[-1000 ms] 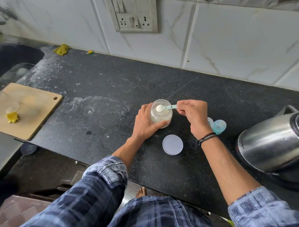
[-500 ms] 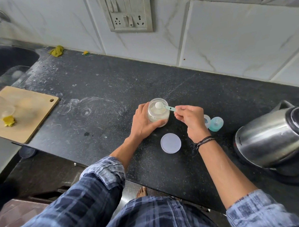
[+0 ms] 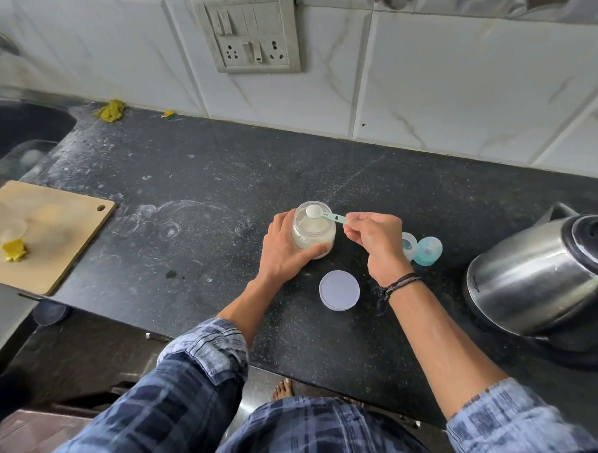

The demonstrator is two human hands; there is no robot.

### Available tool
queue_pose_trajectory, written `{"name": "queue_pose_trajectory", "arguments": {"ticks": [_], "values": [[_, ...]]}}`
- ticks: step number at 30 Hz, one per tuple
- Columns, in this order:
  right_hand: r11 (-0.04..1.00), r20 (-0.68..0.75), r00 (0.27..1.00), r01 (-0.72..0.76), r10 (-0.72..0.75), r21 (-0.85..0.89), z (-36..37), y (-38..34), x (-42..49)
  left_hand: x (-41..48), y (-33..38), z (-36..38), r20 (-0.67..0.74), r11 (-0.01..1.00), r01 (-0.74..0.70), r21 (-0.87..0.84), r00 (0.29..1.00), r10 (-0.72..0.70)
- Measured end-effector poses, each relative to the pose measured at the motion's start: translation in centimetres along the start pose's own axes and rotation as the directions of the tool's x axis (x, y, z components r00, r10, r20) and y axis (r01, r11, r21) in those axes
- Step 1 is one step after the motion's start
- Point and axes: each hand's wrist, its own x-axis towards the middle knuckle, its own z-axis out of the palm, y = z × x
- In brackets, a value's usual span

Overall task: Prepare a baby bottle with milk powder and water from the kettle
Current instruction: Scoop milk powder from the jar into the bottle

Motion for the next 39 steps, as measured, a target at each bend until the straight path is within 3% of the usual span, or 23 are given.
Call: {"name": "queue_pose_trajectory", "arguments": {"ticks": [10,20,39], "values": [[0.999,0.030,0.999,-0.033,0.032,0.032,0.3,0.2,-0.3,0.0,0.0,-0.1,0.005,1.000,-0.010,0.004,1.000,0.010],[0.993,0.002,0.996,0.090,-0.090,-0.078,0.6,0.2,0.1,0.0,0.1,-0.1,0.006,1.000,-0.002,0.013,1.000,0.002],[0.989,-0.027,0.993,0.108,-0.112,-0.100,0.7,1.1,0.8,-0.2,0.3,-0.2,0.007,1.000,0.002,0.009,1.000,-0.002]]}}
